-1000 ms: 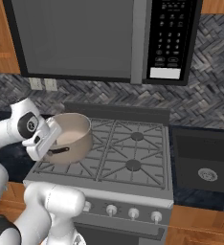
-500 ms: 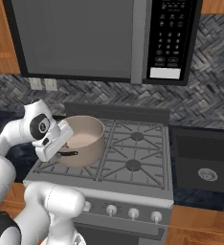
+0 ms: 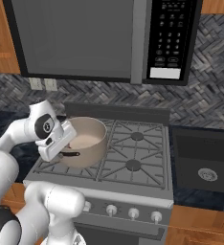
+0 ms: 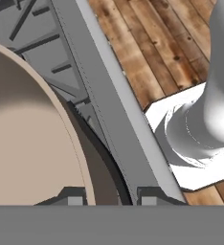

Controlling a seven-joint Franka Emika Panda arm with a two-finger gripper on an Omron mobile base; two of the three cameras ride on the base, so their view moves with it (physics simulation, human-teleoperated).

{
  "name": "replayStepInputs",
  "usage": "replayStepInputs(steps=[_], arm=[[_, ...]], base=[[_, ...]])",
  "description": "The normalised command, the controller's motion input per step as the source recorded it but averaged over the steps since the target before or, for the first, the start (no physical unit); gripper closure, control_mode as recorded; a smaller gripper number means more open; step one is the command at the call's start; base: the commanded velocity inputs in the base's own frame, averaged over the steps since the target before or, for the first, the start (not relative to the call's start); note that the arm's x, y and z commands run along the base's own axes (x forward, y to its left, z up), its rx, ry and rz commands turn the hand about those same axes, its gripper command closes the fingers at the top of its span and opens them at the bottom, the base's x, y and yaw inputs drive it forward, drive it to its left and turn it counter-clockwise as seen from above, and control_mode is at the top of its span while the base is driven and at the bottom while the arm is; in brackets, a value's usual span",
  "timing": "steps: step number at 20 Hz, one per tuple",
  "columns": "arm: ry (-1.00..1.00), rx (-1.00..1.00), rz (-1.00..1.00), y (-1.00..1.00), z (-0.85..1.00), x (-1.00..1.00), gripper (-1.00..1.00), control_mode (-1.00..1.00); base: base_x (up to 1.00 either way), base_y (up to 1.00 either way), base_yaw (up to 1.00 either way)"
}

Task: Turn on the sink faucet. Then move the tomato from the counter to the sink. Turn off the sink. Move the vegetable from the sink to the pot next to the stove. Finally move the pot to the front left burner.

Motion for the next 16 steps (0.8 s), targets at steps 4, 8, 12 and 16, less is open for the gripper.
replayStepInputs(steps=[4,8,12,16], arm=[[0.00,0.02,0.00,0.00,-0.01,0.00,1.00,-1.00],[0.00,0.02,0.00,0.00,-0.05,0.00,1.00,-1.00],[0.00,0.00,0.00,0.01,-0.12,0.00,1.00,-1.00],[0.00,0.00,0.02,0.05,-0.15,0.00,1.00,-1.00]], base=[[0.00,0.00,0.00],[0.00,0.00,0.00],[0.00,0.00,0.00],[0.00,0.00,0.00]])
